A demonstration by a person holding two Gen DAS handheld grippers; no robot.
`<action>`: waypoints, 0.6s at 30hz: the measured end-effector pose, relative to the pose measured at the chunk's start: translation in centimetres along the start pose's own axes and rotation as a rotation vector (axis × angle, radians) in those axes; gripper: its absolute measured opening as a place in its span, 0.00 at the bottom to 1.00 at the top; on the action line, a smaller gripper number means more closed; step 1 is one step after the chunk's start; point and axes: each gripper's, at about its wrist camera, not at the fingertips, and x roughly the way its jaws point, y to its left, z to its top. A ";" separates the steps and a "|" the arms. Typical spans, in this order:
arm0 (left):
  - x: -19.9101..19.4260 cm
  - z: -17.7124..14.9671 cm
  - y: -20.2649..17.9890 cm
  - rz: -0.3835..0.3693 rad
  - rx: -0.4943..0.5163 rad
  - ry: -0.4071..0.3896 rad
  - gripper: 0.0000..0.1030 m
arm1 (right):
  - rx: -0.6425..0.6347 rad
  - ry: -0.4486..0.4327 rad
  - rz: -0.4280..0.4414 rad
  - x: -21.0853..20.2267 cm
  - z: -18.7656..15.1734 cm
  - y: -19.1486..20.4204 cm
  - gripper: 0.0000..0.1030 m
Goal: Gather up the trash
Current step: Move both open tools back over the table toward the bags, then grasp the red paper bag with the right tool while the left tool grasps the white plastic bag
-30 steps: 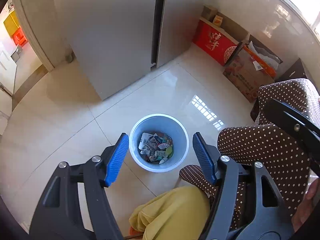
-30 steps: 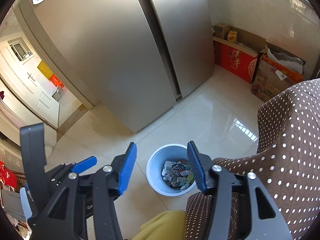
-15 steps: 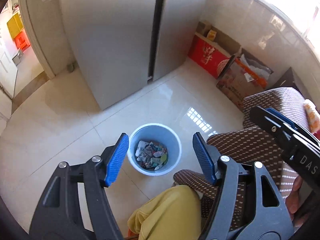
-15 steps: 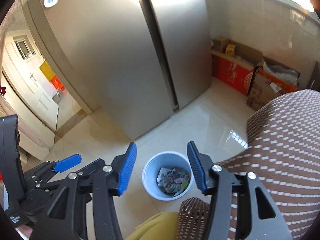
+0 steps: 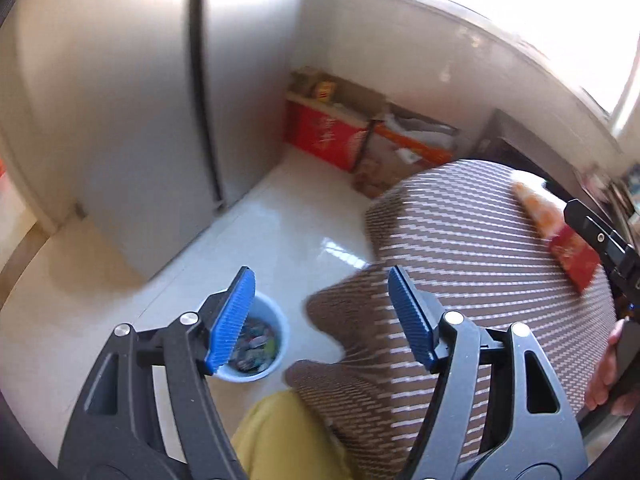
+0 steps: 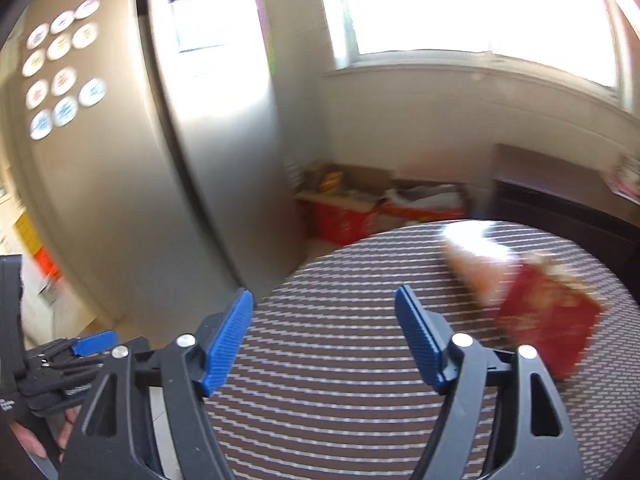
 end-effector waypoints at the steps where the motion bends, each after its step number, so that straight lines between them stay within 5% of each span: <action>1: 0.1 0.2 -1.4 -0.010 0.023 -0.001 0.68 | 0.006 -0.009 -0.031 -0.5 0.1 -1.3 0.76; 10: 1.7 0.9 -11.0 -0.123 0.154 0.037 0.71 | 0.089 0.049 -0.259 -1.0 0.7 -13.8 0.84; 15: 3.7 1.2 -14.4 -0.181 0.181 0.079 0.75 | 0.166 0.108 -0.277 1.5 -0.3 -18.6 0.88; 18: 5.6 1.5 -16.0 -0.187 0.183 0.116 0.76 | 0.202 0.167 -0.199 4.0 -1.1 -20.2 0.88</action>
